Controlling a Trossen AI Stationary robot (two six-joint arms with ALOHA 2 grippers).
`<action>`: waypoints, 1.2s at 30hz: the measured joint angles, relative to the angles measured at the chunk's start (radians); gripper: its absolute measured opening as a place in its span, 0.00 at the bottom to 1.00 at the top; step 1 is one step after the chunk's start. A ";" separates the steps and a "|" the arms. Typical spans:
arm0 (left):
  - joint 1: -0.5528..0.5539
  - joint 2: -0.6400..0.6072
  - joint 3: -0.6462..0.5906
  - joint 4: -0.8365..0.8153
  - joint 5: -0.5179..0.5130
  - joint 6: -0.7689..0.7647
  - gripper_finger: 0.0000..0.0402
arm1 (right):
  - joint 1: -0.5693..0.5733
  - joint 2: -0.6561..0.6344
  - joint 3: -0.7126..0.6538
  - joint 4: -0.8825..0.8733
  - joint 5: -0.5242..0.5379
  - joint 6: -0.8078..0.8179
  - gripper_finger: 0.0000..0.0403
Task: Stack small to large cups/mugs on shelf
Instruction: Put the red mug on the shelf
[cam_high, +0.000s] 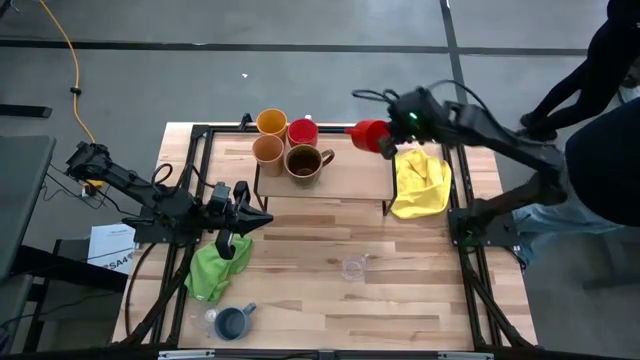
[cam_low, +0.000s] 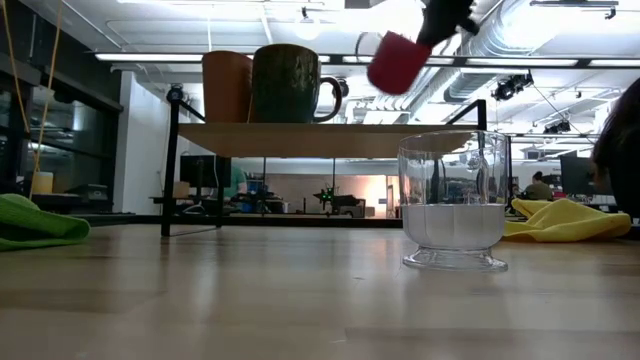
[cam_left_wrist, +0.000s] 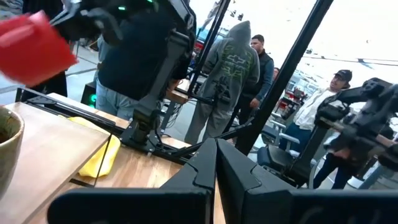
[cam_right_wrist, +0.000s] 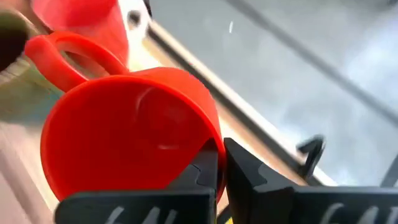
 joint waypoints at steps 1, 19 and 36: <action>0.000 0.000 0.000 0.000 0.000 0.000 0.00 | -0.028 0.034 0.025 -0.033 -0.036 0.000 0.00; 0.000 0.000 0.000 -0.002 0.000 0.000 0.00 | -0.113 0.549 0.546 -0.387 -0.145 -0.139 0.00; 0.000 0.000 0.000 -0.022 -0.027 0.000 0.00 | -0.104 0.646 0.639 -0.436 -0.226 -0.056 0.00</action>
